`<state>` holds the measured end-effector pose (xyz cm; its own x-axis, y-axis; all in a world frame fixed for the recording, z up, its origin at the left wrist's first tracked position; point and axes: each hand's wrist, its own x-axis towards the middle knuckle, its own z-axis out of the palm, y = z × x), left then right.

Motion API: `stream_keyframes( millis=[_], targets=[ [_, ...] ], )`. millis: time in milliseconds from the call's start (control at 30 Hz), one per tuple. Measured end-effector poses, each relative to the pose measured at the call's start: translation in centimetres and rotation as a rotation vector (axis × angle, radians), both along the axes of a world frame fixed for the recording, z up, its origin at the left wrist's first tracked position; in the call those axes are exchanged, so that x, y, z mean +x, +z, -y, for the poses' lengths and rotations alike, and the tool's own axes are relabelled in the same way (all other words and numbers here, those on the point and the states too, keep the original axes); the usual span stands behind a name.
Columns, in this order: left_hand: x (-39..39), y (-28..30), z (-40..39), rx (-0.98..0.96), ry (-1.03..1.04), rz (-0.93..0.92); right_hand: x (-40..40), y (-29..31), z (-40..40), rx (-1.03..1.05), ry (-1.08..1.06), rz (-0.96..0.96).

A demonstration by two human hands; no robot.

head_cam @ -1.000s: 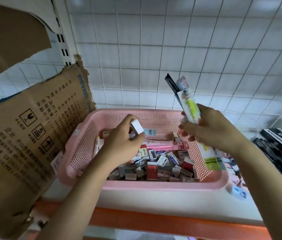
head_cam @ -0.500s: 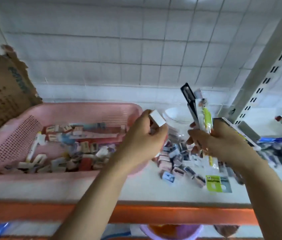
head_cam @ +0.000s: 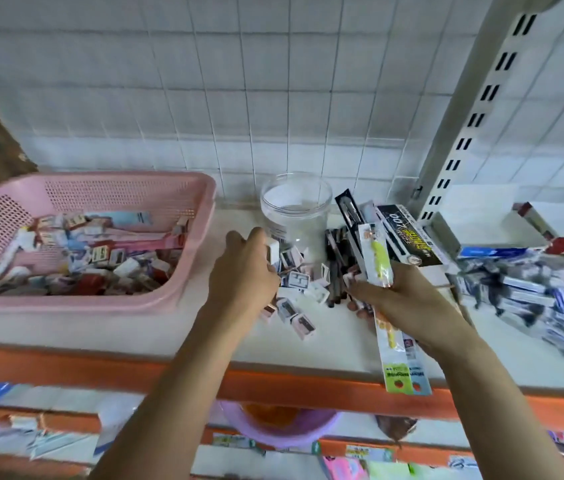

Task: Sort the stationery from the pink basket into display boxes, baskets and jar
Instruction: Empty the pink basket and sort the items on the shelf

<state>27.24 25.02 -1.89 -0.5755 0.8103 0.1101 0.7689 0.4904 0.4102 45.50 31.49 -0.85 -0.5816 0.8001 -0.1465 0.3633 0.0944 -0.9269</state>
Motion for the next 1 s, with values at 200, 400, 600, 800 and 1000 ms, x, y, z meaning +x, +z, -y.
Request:
stream_keyframes(
  millis=[200, 400, 600, 800, 1000],
  targets=[
    [-1.3, 0.1, -0.5, -0.001, -0.06, 0.086, -0.3, -1.0, -1.2, 0.044, 0.002, 0.07],
    [-2.5, 0.0, 0.5, 0.238, -0.109, 0.305, -1.8, -0.9, -1.7, 0.061, 0.018, 0.055],
    [-3.0, -0.5, 0.3, 0.21, -0.07, 0.495, -2.9, -0.8, -1.7, 0.072, 0.038, 0.028],
    [-3.1, -0.1, -0.5, 0.077, -0.078, 0.298, -2.9, -1.1, -1.9, 0.085, 0.023, 0.057],
    [-3.5, -0.3, -0.9, 0.057, -0.038, 0.377, -2.5, -1.5, -2.1, 0.039, 0.006, 0.048]
  ],
)
